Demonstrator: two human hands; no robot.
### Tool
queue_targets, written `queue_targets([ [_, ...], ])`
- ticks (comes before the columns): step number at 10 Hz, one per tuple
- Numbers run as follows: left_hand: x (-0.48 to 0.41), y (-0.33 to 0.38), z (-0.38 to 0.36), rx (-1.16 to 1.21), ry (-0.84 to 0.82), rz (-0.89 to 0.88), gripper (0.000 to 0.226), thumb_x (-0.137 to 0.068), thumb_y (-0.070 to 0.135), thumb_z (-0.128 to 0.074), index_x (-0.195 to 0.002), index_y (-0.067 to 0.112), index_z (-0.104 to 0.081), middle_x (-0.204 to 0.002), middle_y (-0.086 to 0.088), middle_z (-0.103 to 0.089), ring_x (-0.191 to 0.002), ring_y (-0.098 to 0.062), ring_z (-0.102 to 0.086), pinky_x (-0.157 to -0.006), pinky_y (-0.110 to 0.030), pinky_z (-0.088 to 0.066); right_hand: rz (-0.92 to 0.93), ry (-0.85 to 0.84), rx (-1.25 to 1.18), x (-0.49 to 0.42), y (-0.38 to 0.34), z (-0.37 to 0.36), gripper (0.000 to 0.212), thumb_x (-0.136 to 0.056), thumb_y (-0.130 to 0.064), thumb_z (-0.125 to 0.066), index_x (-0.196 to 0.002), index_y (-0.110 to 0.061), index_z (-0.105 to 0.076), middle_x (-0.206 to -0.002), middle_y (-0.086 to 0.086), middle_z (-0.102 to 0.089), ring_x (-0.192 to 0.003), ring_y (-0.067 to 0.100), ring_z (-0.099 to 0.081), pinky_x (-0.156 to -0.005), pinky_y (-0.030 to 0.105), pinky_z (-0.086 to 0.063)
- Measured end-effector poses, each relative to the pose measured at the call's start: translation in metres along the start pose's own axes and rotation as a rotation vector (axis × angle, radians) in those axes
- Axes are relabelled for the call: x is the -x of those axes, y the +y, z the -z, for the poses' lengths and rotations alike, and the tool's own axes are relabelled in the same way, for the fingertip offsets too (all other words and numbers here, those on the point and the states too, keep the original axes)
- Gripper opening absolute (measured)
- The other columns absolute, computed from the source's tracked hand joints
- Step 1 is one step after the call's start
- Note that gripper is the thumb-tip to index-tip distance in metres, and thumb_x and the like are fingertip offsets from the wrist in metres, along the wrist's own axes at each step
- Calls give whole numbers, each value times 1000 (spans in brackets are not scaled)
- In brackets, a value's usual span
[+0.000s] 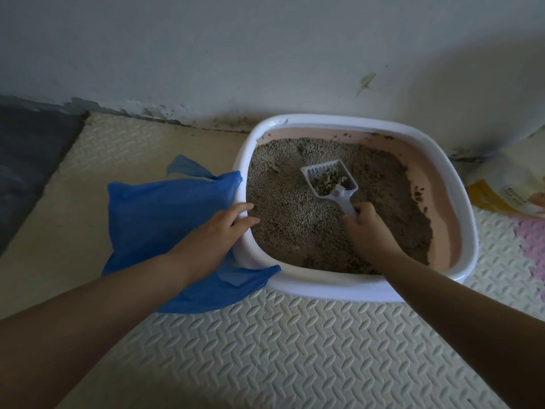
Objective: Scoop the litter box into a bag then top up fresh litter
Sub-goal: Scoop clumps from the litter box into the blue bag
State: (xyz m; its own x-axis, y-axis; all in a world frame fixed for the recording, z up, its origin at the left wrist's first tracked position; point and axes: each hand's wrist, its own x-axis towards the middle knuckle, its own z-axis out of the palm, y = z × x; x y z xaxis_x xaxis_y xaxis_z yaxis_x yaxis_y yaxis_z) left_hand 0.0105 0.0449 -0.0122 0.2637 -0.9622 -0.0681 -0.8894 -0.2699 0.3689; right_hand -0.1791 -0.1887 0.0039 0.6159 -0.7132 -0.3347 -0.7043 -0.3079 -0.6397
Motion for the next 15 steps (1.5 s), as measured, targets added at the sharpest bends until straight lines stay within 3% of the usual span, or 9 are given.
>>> queue_targets([
  [3, 0, -10, -9, 23, 32, -57, 93, -69, -22, -59, -141, 29, -30, -153, 6, -17, -132, -22, -37, -86, -40, -54, -297, 141, -182, -59, -49, -28, 34, -95, -11, -41, -128, -5, -42, -116, 14, -53, -66, 7, -40, -57, 21, -34],
  [4, 0, -11, -10, 32, 31, -66, 93, -69, -20, -63, -141, 29, -30, -153, 7, -16, -129, -23, -40, -84, -38, -55, -93, -57, 391, -75, -59, -35, 29, -96, -5, -45, -125, -4, -50, -109, 5, -58, -74, 14, -52, -70, 24, -41],
  [5, 0, -12, -10, 32, 28, -65, 93, -68, -20, -64, -141, 28, -32, -153, 6, -17, -129, -22, -40, -84, -37, -55, -208, -75, 232, -78, -52, -39, 15, -98, -8, -41, -111, -8, -48, -73, -3, -36, -55, 10, -28, -54, 20, -30],
  [6, 0, -11, -10, 30, 30, -66, 95, -66, -22, -64, -140, 29, -31, -152, 6, -18, -128, -21, -40, -83, -35, -55, -122, 85, 32, -78, -38, -47, 7, -96, -8, -42, -102, -7, -46, -85, 1, -41, -56, 9, -28, -53, 22, -25],
  [7, 0, -8, -8, 49, 40, -58, 91, -67, -23, -60, -140, 27, -37, -152, 7, -18, -130, -21, -39, -84, -33, -54, -62, 132, -214, -64, -29, -34, 28, -100, -24, -41, -121, -5, -38, -79, 1, -49, -59, 11, -42, -53, 30, -35],
  [9, 1, -5, -6, 40, 33, -33, 92, -65, -26, -57, -140, 25, -40, -152, 8, -16, -133, -21, -36, -87, -25, -46, 187, 82, -116, -28, 2, 7, 19, -96, -27, -50, -112, -19, -44, -75, -5, -54, -55, 7, -47, -52, 32, -39],
  [11, 1, 0, -2, 22, 24, -9, 85, -70, -25, -52, -140, 22, -42, -153, 6, -16, -137, -22, -31, -94, -34, -48, 332, 89, -4, 4, 25, 40, 12, -93, -24, -57, -101, -21, -50, -67, -8, -50, -52, 4, -47, -51, 29, -37],
  [14, 1, 2, 0, -12, 0, 10, 81, -73, -22, -48, -141, 22, -40, -155, 6, -14, -138, -21, -29, -97, -37, -46, 335, 27, 236, 7, 55, 88, 18, -82, -32, -69, -98, -30, -61, -77, -13, -62, -65, 2, -59, -59, 22, -44],
  [15, 1, 0, -1, -7, -3, 8, 82, -74, -23, -48, -141, 22, -39, -155, 6, -14, -139, -20, -28, -101, -34, -43, 319, 21, 310, 2, 65, 97, 16, -81, -37, -68, -95, -33, -61, -76, -3, -65, -67, 14, -59, -62, 35, -47],
])
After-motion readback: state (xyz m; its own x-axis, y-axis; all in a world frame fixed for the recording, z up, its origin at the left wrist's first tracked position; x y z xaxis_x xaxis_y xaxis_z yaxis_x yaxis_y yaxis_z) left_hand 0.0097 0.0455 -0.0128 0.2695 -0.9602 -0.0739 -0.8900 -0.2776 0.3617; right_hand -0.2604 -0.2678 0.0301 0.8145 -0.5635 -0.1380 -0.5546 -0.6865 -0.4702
